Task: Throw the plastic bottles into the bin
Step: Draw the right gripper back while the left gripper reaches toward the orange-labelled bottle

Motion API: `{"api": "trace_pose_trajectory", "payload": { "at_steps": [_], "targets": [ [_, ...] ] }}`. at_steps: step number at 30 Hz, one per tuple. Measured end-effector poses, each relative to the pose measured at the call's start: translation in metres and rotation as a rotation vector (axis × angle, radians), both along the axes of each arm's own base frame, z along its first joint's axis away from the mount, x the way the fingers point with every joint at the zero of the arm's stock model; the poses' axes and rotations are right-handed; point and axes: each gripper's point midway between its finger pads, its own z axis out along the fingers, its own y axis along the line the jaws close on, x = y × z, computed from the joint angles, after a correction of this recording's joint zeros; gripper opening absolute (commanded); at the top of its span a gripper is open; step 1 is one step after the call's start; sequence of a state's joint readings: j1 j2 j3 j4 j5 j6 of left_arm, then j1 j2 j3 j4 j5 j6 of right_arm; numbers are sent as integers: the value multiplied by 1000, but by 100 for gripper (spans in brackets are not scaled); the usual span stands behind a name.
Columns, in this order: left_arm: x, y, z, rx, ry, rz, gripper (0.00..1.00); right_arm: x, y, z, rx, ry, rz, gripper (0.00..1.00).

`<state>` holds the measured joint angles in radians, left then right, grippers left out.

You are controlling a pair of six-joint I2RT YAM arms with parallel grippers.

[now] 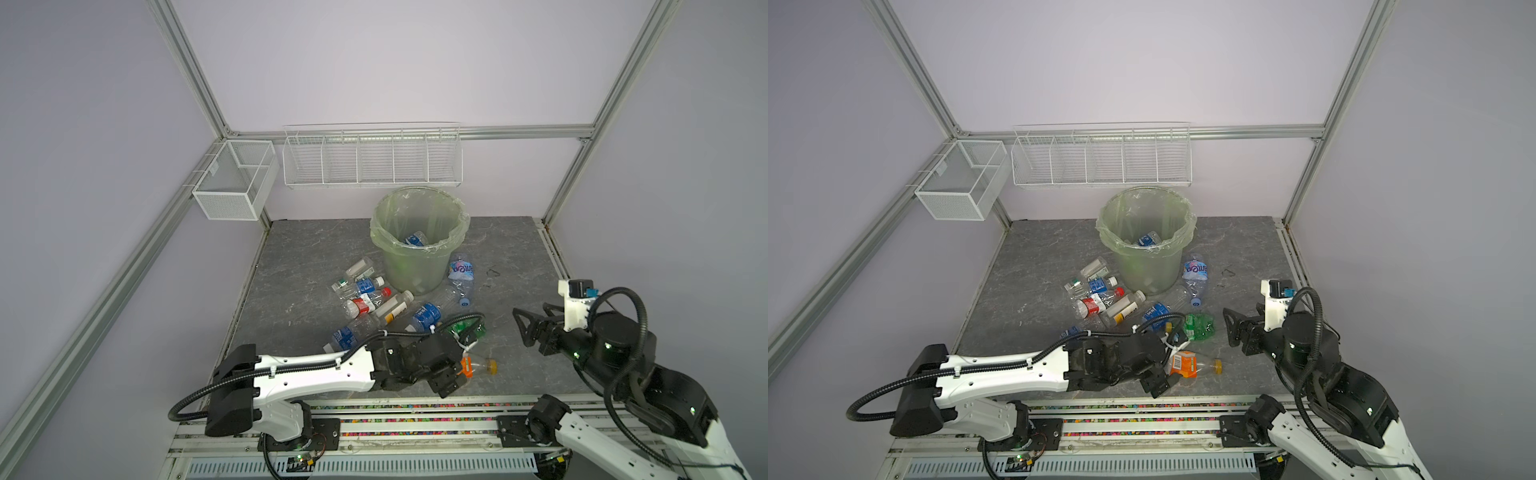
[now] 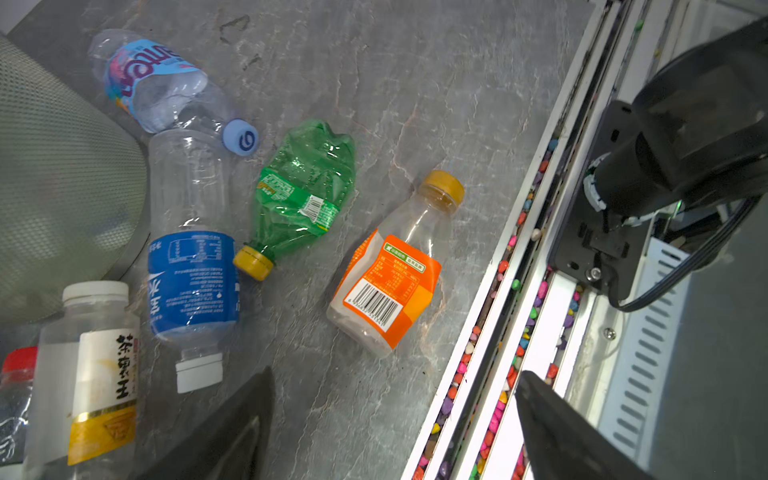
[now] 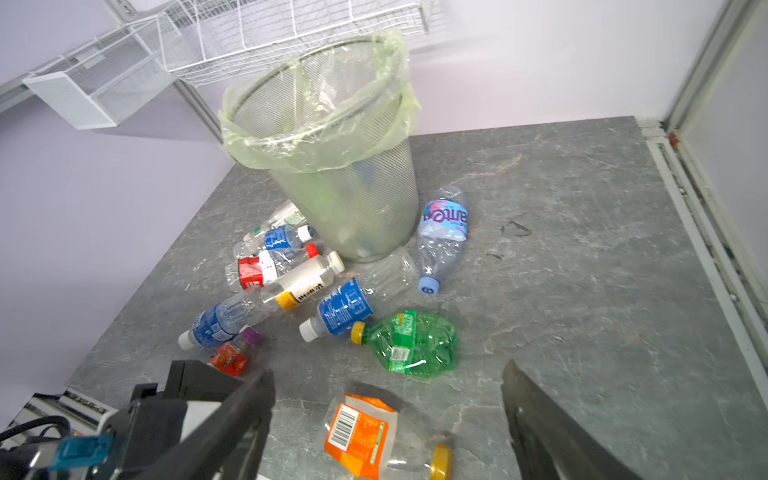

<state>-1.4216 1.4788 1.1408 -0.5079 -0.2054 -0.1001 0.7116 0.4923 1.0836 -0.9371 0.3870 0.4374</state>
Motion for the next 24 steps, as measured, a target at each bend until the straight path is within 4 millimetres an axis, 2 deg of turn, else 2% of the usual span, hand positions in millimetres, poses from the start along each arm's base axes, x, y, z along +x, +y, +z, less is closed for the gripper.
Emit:
{"api": "trace_pose_trajectory", "payload": {
  "at_steps": [6, 12, 24],
  "targets": [
    [-11, -25, -32, 137, -47, -81, 90, -10, -25, -9, -4, 3, -86, 88],
    [-8, -46, -63, 264, -94, -106, 89, -11, -34, -20, -19, 21, -130, 88],
    [14, -52, -118, 448, -189, -121, 89, -19, -48, -25, -22, 16, -165, 88]
  ]
}}
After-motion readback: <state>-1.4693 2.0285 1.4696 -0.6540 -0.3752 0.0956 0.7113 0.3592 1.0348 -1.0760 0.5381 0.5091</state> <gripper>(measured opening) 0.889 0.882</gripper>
